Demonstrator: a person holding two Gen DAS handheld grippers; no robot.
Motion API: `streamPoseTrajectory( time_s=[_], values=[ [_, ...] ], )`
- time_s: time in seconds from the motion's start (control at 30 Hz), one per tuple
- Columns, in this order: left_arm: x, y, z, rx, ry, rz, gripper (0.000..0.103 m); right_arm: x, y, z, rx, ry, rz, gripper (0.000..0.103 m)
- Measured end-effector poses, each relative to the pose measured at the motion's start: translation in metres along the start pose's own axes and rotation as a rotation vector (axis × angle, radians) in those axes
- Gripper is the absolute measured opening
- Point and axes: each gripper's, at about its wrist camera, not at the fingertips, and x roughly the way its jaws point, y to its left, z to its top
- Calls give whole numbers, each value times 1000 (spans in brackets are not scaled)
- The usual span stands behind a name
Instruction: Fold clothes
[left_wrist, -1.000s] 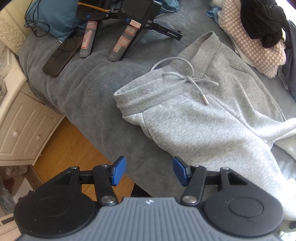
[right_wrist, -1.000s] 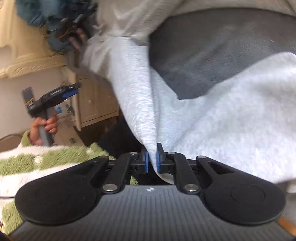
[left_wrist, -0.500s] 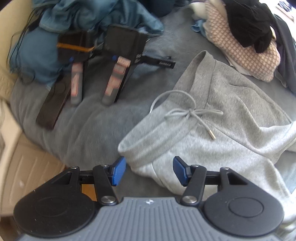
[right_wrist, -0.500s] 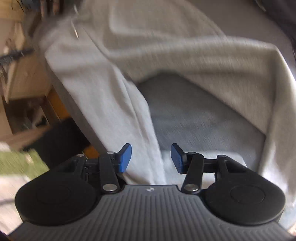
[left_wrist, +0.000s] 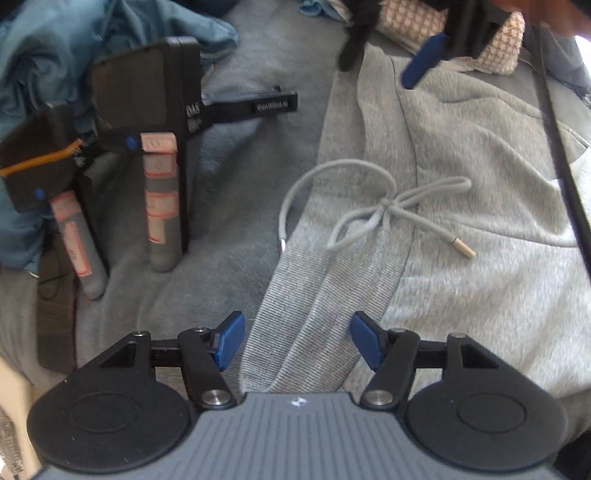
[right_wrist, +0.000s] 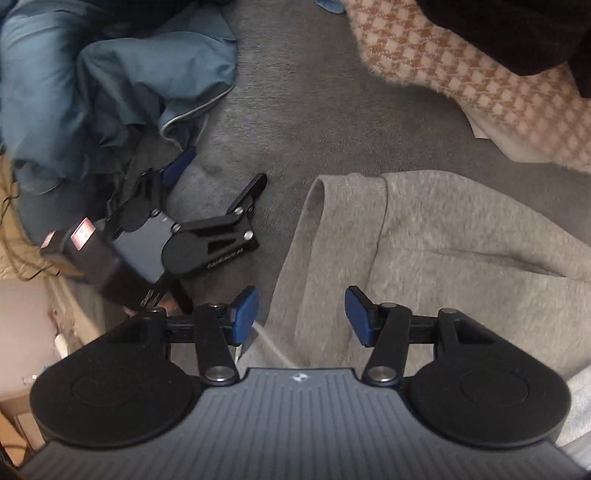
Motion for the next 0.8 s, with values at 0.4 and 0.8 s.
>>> streamPoseTrajectory(
  time_s=[0.4,0.8],
  values=[
    [-12,-7,-15,176,-58,-170,26,39,10,21,79,21,-260,32],
    [2,-24,-6,267,-75,-146,15,48,14,32,-4,76,-291,28]
  ],
)
